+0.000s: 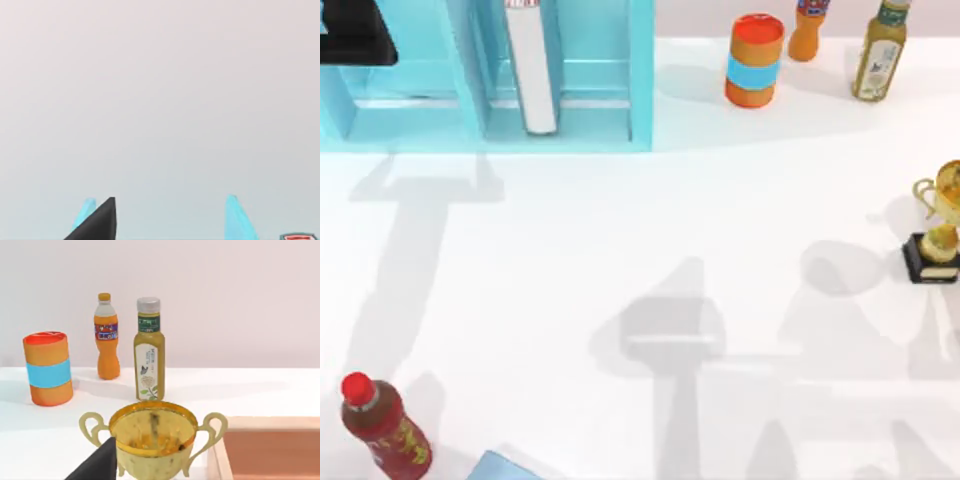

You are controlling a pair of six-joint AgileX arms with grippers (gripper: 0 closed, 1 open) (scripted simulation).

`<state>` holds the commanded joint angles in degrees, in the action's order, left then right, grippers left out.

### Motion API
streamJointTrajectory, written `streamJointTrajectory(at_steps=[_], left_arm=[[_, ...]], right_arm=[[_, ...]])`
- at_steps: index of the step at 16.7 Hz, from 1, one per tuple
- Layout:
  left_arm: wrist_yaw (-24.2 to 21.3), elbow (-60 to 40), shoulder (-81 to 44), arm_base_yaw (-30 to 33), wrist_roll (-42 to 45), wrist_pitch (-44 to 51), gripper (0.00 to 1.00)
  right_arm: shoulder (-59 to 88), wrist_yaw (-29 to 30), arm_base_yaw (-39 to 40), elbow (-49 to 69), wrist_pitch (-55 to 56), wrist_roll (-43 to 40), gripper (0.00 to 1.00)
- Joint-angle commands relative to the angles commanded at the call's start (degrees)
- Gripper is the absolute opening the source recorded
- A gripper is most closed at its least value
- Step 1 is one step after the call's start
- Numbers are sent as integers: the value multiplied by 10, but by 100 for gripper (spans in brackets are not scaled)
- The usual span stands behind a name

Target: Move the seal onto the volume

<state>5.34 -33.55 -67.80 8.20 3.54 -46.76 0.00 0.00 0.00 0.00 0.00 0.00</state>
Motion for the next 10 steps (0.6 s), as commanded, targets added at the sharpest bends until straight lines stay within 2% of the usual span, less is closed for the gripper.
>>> streamJointTrajectory(at_steps=[5,10], left_arm=[[66,-85,-340,75,-6,-183,100],[135,-125,-553,147,-19,-316,100]], right_arm=[[0,0,0,0,0,0,100],[0,0,0,0,0,0,100]])
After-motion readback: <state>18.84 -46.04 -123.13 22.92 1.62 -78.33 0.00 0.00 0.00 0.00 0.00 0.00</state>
